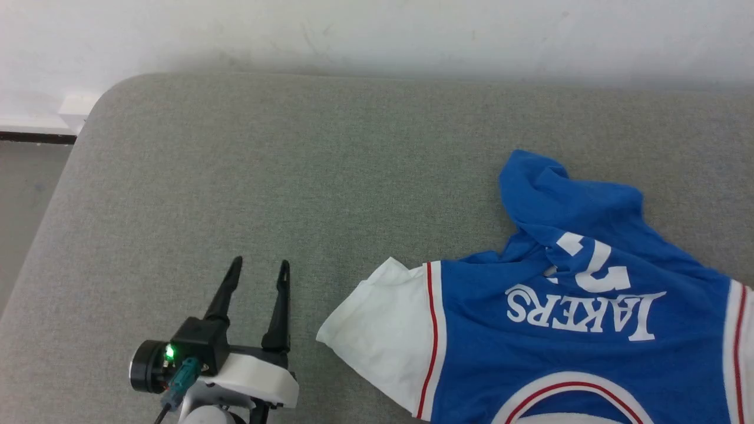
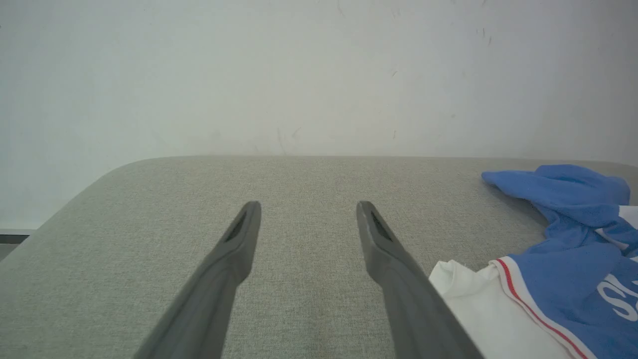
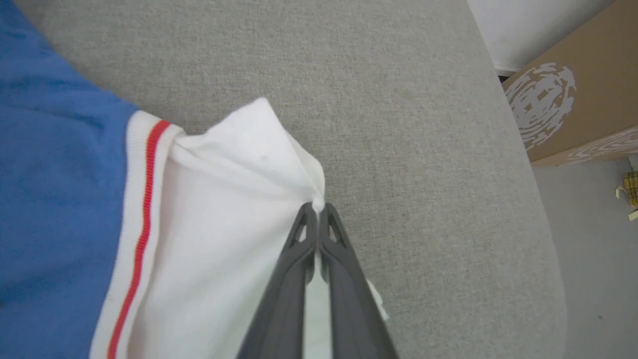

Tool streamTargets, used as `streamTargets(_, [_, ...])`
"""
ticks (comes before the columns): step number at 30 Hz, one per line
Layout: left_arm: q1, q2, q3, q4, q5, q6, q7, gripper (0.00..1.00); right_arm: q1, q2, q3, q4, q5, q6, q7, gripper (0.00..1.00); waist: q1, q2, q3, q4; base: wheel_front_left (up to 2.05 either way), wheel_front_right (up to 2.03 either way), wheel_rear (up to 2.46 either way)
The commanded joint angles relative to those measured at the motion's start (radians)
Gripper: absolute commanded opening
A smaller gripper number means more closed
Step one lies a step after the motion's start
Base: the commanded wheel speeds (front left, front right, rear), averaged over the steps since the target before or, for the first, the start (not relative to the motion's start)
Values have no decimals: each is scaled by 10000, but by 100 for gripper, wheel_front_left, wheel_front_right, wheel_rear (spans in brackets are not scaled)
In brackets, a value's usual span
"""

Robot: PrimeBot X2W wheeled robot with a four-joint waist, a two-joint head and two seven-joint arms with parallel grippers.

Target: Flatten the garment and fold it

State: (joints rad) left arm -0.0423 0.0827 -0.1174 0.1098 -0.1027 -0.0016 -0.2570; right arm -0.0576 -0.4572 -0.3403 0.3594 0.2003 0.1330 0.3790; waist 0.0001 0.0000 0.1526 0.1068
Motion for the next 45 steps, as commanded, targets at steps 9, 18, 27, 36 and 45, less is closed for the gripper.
streamTargets(9, [356, 76, -539, 819, -1101, -992, 1241, 100, 64, 1469, 61, -1331, -190, -23, -2712, 100, -1, 0, -347, -285, 0, 0, 0])
streamTargets(18, [915, 641, -941, 66, -2168, -1014, 5179, 100, 1047, 2821, 51, -3048, -190, -23, -3359, 100, -1, 0, -286, -658, 0, 0, 0])
streamTargets(27, [613, 840, -1024, 198, -1801, -504, 6014, 100, 1006, 2903, 313, -3442, -194, -23, -3322, 100, -1, 0, 76, -1096, 0, 0, 0])
streamTargets(36, [274, 1026, -1257, 1397, -1649, -542, 6305, 0, 973, 2809, 499, -3356, -81, -23, -3276, 100, -1, 0, 345, -1260, 0, 0, 0])
streamTargets(45, [265, 1125, -523, 816, -1941, -159, 4892, 0, 1642, 2228, 1028, -3202, 127, -23, -1730, 100, -1, 0, -165, -1031, 0, 0, 0])
